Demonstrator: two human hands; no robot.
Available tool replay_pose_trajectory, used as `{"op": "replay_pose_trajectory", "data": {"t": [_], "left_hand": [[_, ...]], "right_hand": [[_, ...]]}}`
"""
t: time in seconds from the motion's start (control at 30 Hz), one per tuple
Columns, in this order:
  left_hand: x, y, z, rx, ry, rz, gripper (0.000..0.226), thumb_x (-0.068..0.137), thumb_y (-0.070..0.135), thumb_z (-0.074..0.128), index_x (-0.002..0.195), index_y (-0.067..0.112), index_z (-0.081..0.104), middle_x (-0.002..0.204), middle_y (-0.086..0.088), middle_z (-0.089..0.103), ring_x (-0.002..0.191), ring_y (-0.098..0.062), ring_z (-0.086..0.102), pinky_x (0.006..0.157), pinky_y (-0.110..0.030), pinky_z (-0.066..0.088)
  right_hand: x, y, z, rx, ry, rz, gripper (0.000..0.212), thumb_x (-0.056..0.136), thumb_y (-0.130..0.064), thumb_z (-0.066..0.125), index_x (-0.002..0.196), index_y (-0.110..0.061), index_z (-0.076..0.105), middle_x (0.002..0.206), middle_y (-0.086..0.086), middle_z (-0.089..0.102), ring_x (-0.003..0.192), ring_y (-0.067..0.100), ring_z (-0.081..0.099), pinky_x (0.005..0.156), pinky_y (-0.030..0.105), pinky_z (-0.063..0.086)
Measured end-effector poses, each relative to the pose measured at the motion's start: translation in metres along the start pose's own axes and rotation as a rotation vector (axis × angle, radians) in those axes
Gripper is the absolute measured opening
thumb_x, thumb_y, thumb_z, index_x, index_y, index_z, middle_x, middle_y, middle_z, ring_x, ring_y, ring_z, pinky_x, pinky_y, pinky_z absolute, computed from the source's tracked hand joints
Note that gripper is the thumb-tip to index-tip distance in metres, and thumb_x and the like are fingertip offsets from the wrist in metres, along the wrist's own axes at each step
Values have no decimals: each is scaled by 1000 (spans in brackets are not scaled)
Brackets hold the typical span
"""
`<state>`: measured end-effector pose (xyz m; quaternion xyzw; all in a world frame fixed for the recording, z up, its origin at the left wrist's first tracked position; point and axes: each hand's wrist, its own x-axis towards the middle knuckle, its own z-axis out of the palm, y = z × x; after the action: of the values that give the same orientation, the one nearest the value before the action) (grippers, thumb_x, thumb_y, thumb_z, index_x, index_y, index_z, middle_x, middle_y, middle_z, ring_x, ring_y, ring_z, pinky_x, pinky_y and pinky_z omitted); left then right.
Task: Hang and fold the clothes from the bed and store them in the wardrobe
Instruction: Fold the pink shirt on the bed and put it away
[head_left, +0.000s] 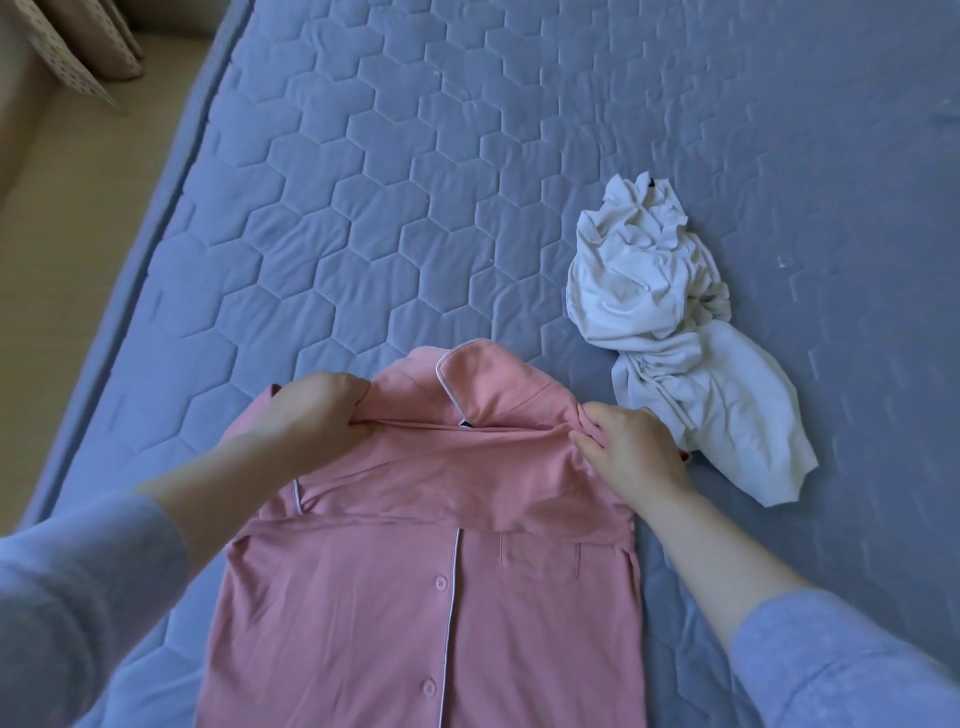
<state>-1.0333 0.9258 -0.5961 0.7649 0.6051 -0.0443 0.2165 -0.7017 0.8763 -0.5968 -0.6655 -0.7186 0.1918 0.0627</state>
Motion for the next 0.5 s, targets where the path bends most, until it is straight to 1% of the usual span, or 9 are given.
{"op": "replay_pose_trajectory", "data": {"t": [0.07, 0.13, 0.23, 0.27, 0.33, 0.43, 0.47, 0.5], "left_hand": [[-15, 4, 0, -17, 15, 33, 31, 82, 31, 64, 65, 25, 38, 69, 7, 48, 71, -22, 49, 56, -31, 27], [-29, 8, 0, -37, 42, 62, 35, 83, 26, 62, 63, 26, 33, 64, 10, 40, 70, -24, 50, 57, -32, 26], [-56, 14, 0, -43, 75, 95, 39, 84, 23, 62, 61, 26, 31, 63, 10, 37, 69, -25, 50, 55, -32, 23], [-66, 16, -1, -42, 88, 101, 40, 84, 23, 62, 61, 26, 30, 63, 9, 37, 66, -24, 48, 54, -33, 22], [-87, 21, 0, -22, 106, 99, 40, 84, 23, 63, 60, 25, 30, 63, 9, 37, 62, -20, 42, 50, -32, 18], [-123, 28, 9, 21, 120, 66, 43, 84, 25, 63, 59, 25, 27, 63, 9, 34, 59, -17, 38, 48, -26, 14], [-134, 29, 13, 17, 115, 54, 42, 84, 25, 62, 60, 24, 28, 63, 10, 34, 59, -17, 40, 48, -27, 16], [-144, 30, 19, -1, 106, 52, 39, 83, 24, 63, 61, 23, 30, 64, 9, 35, 62, -20, 46, 48, -32, 23]], "right_hand": [[-15, -4, -3, -10, 32, -13, 42, 84, -17, 71, 65, -16, 34, 51, -9, 31, 55, 29, 40, 63, 28, 24], [-29, -7, -5, -15, 70, -23, 42, 83, -16, 72, 65, -16, 35, 52, -10, 30, 55, 29, 36, 63, 28, 24], [-53, -13, -6, -30, 129, -36, 43, 79, -14, 75, 64, -18, 34, 51, -4, 40, 53, 29, 34, 63, 28, 26], [-61, -14, -6, -39, 142, -43, 44, 78, -14, 76, 64, -18, 35, 51, -1, 44, 52, 30, 37, 64, 28, 26], [-80, -16, -5, -52, 140, -50, 42, 78, -13, 75, 64, -17, 36, 53, -2, 43, 53, 33, 46, 65, 28, 27], [-114, -16, -1, -77, 140, -58, 35, 74, -12, 77, 65, -12, 44, 55, -2, 49, 55, 32, 50, 64, 27, 29], [-126, -17, 2, -100, 143, -58, 33, 72, -12, 79, 65, -11, 46, 56, -2, 51, 55, 30, 50, 63, 26, 28], [-137, -18, 5, -121, 147, -58, 32, 69, -12, 80, 65, -11, 48, 57, -2, 53, 56, 28, 50, 62, 24, 28]]}}
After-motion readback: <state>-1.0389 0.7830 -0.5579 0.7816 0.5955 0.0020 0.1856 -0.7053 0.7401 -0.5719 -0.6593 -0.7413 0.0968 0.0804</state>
